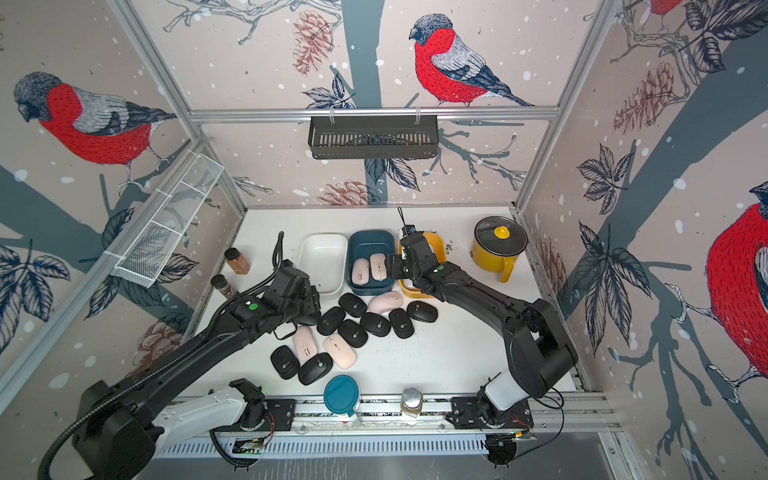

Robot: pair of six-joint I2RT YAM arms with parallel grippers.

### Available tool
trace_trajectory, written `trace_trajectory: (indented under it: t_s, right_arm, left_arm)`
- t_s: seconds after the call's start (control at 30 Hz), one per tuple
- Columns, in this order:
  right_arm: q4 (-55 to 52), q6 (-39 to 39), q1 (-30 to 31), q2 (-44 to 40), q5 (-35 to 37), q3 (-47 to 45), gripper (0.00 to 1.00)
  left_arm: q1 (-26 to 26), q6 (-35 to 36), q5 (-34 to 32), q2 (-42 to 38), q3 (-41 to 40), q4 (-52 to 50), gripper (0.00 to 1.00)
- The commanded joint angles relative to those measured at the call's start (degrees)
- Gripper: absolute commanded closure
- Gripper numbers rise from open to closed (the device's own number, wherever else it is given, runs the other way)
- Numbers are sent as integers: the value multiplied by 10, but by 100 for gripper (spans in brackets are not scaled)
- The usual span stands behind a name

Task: Place the mice by color into the storage box
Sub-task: Pick up the mouse from the center of the board.

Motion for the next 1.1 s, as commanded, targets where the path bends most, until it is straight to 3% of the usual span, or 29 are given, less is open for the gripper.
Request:
trace_trajectory:
  t_s: [0.0,0.43,1.07]
  right_arm:
    - [32,6,-6,-7,-21,-15,27]
    - [57,24,-10,21,-52,-30,27]
    - [59,34,-12,36,-61,-35,27]
  left_arm:
    - [-3,-84,0,-16,-34,-32,28]
    - [-5,-154,81,-87,-160,-7,28]
    - [-8,-128,88,-12,-156,14,31]
